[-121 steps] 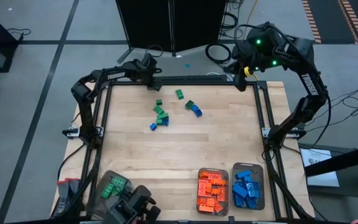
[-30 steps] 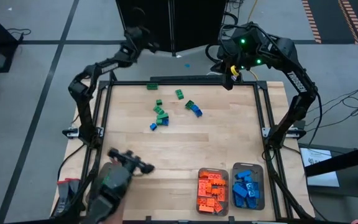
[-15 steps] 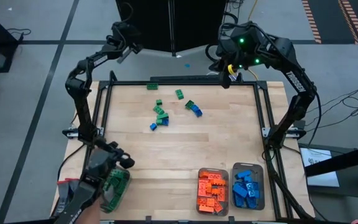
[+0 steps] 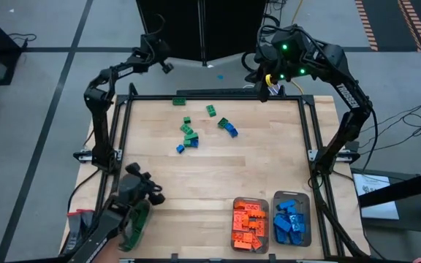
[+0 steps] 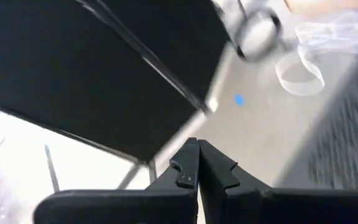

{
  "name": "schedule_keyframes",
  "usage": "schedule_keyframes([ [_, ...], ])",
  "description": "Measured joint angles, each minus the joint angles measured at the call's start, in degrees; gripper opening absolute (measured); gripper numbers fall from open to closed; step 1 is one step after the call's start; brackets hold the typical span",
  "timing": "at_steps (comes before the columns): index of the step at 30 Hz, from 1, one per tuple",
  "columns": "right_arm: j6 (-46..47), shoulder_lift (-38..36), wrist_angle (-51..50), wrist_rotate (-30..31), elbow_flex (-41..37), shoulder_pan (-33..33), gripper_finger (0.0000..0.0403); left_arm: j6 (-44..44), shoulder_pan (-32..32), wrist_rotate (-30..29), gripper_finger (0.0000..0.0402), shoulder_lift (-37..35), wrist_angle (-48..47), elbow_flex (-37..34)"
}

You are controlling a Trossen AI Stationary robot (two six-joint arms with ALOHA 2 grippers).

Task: Sort blocks
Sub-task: Put the green game piece into the left black bin

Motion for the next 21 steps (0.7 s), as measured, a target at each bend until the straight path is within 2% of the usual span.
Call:
schedule_keyframes([
  [5,0.7,0.0,0.0,0.0,0.0,0.0,0.0,9.2,-1.0,-2.6,0.0,0.2,-7.6,0.0],
  [10,0.6,0.0,0.0,0.0,0.0,0.4,0.0,9.7,-0.8,-4.8,0.0,0.2,-16.1,0.0],
  [15,-0.2,0.0,-0.1,0.0,0.0,0.4,0.0,10.4,-1.9,-6.4,0.0,-0.4,-15.2,0.3],
  [21,-2.4,0.0,-0.1,0.0,0.0,0.4,0.0,9.1,-4.1,-13.9,0.0,-4.6,-13.0,4.5],
])
